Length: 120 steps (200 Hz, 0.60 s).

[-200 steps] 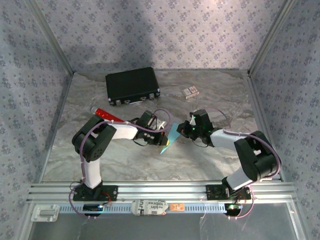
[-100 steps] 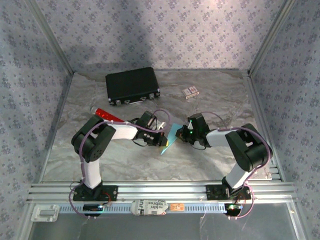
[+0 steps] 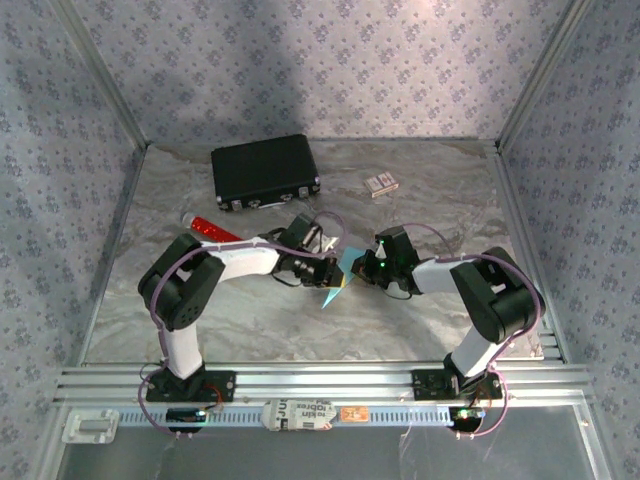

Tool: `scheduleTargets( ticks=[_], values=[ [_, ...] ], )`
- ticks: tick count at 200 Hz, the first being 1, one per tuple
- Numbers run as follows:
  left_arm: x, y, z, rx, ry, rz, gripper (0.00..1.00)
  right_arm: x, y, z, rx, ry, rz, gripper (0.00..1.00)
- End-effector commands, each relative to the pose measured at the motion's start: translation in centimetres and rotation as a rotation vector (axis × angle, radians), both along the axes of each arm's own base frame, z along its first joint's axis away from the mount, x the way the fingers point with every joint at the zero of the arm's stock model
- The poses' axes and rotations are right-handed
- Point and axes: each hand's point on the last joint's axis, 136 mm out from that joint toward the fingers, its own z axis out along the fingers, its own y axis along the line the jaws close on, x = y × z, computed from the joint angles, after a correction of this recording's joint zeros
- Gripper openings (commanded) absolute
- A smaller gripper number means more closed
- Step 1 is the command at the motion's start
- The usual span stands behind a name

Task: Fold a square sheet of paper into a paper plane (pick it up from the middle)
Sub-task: Fold the wing for the fifth time at the center of the table.

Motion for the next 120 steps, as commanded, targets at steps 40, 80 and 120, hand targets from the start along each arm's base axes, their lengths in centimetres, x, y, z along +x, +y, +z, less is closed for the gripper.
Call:
scheduleTargets(
  ticks=[40,80,120],
  values=[
    [-0.5,-1.2,-2.6,0.072,0.04,-0.054,0.08,-0.6,-1.3,-1.9,-0.056,0.05,-0.032,0.01],
    [-2.0,0.6,-5.8,0.158,0.091,-0.064,0.07,-0.8,-1.4,-2.1,-0.06,0.053,-0.028,0.01],
    [-3.2,1.6,-6.5,0.159,0.112,-0.068,0.07,-0.8,-1.4,-2.4,-0.062,0.058,-0.03,0.01]
  ],
)
